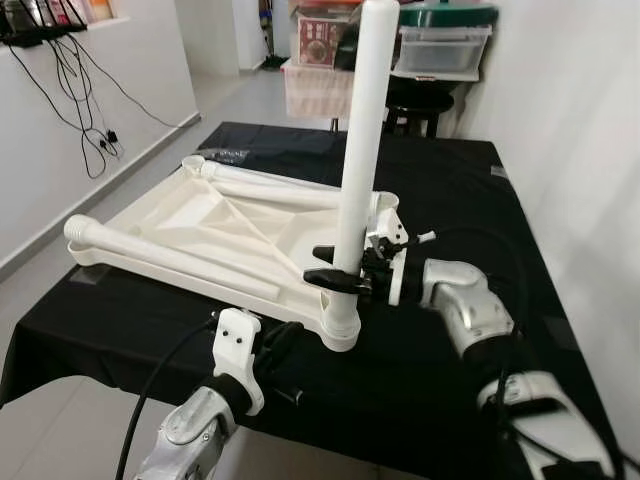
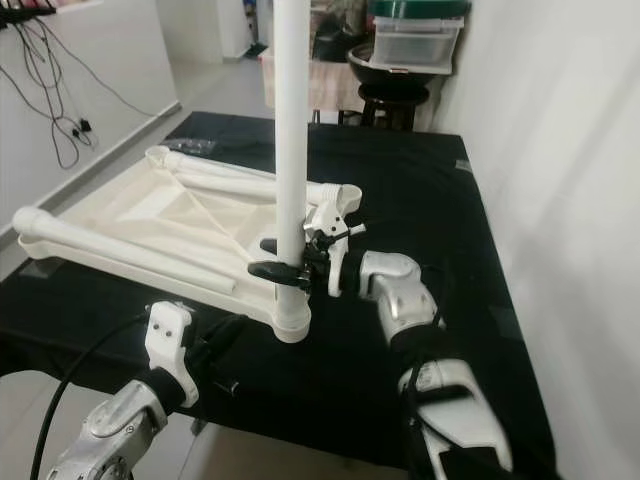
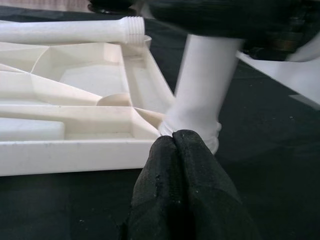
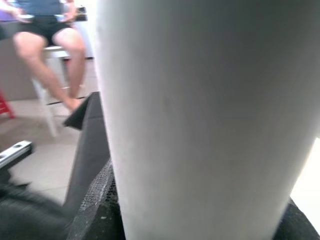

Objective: Building children table

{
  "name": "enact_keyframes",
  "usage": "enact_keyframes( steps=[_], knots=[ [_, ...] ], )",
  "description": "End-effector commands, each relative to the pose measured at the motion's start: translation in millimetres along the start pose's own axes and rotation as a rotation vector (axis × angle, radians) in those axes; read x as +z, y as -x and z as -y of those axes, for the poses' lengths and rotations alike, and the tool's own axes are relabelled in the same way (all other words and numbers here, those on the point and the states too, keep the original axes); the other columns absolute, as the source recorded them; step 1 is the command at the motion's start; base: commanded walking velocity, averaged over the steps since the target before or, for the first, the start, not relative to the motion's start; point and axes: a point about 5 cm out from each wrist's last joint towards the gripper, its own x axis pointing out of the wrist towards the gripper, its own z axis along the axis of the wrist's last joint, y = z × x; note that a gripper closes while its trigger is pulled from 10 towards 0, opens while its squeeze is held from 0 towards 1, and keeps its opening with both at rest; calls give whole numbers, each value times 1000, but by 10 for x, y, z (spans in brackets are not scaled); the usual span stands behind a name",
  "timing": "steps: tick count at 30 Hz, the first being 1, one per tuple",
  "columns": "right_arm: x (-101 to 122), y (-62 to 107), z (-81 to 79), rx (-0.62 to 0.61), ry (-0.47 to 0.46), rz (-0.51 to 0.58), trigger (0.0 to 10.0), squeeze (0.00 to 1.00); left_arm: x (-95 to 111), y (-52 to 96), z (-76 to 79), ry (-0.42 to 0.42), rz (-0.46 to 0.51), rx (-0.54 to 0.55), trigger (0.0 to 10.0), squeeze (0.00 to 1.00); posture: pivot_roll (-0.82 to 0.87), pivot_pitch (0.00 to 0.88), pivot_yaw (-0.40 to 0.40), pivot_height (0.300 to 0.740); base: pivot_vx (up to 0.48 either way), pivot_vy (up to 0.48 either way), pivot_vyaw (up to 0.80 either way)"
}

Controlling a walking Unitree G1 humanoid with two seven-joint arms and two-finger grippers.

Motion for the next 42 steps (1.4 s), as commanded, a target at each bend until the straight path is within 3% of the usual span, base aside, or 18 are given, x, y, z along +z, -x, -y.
enact_keyframes(
  steps=[1,2,3,5,11,15,16,17,18,19,20,21,27,30,31,32,33,42],
  knots=[
    [-274,34,30,-273,-68,-107,0,0,2,11,1,2,1,5,10000,0,22,0,-37,740,0,0,0],
    [-274,34,30,-273,-68,-107,0,0,2,11,1,2,1,5,10000,0,22,0,-37,740,0,0,0],
    [-463,80,-116,-493,-179,-137,0,0,8,24,-9,2,1,6,10000,0,12,0,-32,740,0,0,0],
    [-454,144,-193,-654,-168,-149,0,0,10,35,-31,-1,-2,5,10000,0,-2,0,-16,740,0,0,0],
    [-411,136,11,-721,-153,-145,0,0,9,30,-29,-2,-2,7,10000,0,33,0,-35,740,0,0,0],
    [-440,75,-39,-719,-174,-144,0,0,11,35,-29,-5,1,14,10000,0,31,0,-28,740,0,0,0],
    [-437,33,-84,-690,-167,-141,4353,0,11,35,-29,-5,0,14,10000,0,26,0,-26,740,0,0,0],
    [-437,33,-84,-690,-167,-141,4353,0,11,35,-29,-5,0,14,10000,0,26,0,-26,740,0,0,0],
    [-413,-20,-126,-627,-164,-122,10000,0,10,33,-29,-5,-1,11,10000,0,26,0,-26,740,0,0,0],
    [-413,-20,-126,-627,-164,-122,10000,0,10,33,-29,-5,-1,11,10000,0,26,0,-26,740,0,0,0],
    [-297,-73,-159,-535,-139,-43,10000,0,10,27,-27,-4,-2,9,10000,0,21,0,-22,740,0,0,0],
    [-151,-115,-172,-416,-98,39,10000,1000,9,21,-27,-4,-2,7,10000,0,20,0,-20,740,0,0,0],
    [171,-110,-216,-179,-63,138,10000,1000,6,-5,-22,-3,-2,6,10000,0,24,0,-29,740,0,0,0],
    [240,-40,-188,105,19,88,10000,992,4,-24,-19,-2,1,8,10000,0,26,0,-37,740,0,0,0],
    [219,-15,-184,175,44,56,10000,427,3,-29,-18,-2,1,8,10000,0,29,0,-38,740,0,0,0],
    [205,1,-181,214,56,37,10000,427,3,-32,-17,-2,2,9,10000,0,29,0,-38,740,0,0,0],
    [194,3,-162,259,57,13,10000,0,2,-34,-15,-3,2,9,10000,0,35,0,-39,740,0,0,0],
    [204,-50,-92,436,23,-51,10000,0,1,-29,-1,-1,1,7,10000,0,44,0,-40,740,0,0,0]
  ],
)
